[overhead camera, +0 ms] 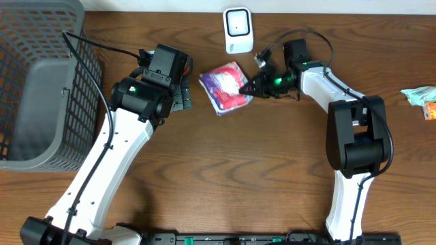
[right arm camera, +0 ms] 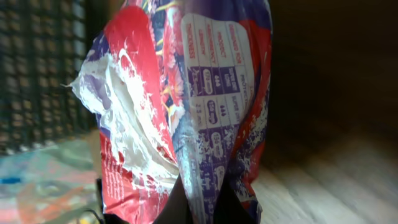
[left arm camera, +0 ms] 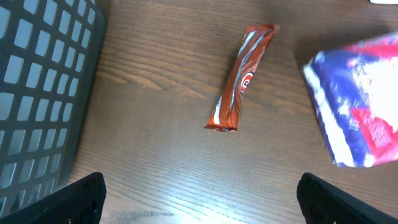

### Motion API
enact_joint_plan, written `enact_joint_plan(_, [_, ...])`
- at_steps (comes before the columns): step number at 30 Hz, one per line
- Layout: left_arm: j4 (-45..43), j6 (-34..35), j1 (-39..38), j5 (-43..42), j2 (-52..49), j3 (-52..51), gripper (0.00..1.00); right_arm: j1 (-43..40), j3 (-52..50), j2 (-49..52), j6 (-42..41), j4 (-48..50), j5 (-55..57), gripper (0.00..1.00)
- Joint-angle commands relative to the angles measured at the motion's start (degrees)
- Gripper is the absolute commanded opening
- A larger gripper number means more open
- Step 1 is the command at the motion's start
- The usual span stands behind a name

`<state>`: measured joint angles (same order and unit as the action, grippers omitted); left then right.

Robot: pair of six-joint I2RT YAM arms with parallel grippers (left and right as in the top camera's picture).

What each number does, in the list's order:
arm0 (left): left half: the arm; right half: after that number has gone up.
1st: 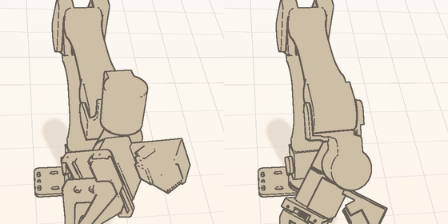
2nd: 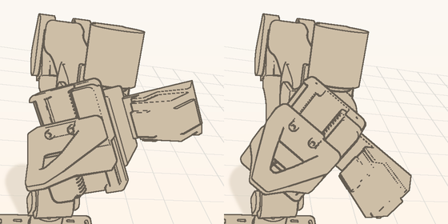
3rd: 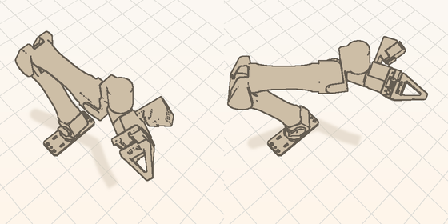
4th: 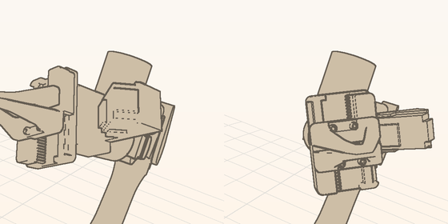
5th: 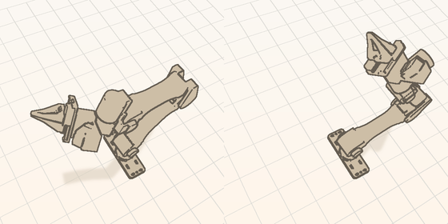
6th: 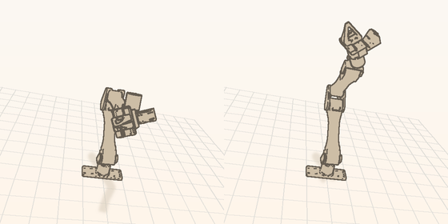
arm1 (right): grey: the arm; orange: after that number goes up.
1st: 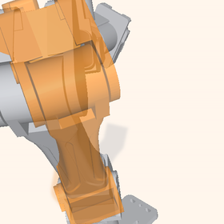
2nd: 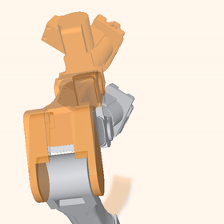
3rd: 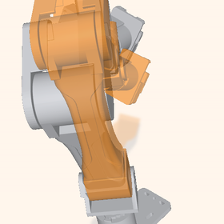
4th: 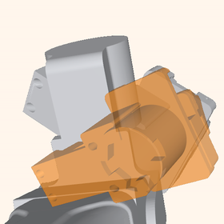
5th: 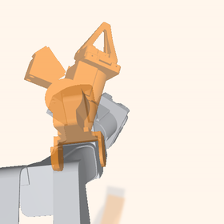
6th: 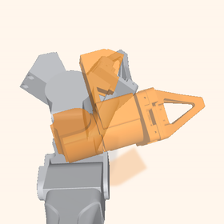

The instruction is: Scan the item barcode

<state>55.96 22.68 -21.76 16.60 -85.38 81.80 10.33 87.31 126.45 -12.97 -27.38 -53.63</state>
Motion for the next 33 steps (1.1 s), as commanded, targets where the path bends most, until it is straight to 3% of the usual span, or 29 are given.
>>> enact_joint_plan(1, [0.15,0.15,0.2,0.15,-0.02,0.7,0.98,-0.57,1.14,-5.77,-8.63,6.6,-5.03,0.01])
enact_joint_plan(11, [0.17,0.15,0.2,0.13,-0.02,0.7,0.98,-0.26,1.14,-8.48,-29.44,29.11,18.45,0.01])
enact_joint_plan(15, [0.17,0.15,0.2,0.15,-0.02,0.7,0.98,0.63,1.14,-7.8,-33.97,30.47,30.69,0.01])
enact_joint_plan(28, [0.17,0.15,0.2,0.15,-0.02,0.7,0.98,2.56,1.14,-0.72,-37.55,41.99,33.38,0.01])
enact_joint_plan(33, [0.17,0.15,0.2,0.15,-0.02,0.7,0.98,-0.2,2.29,-2.21,-28.48,41.94,26.62,0.01])
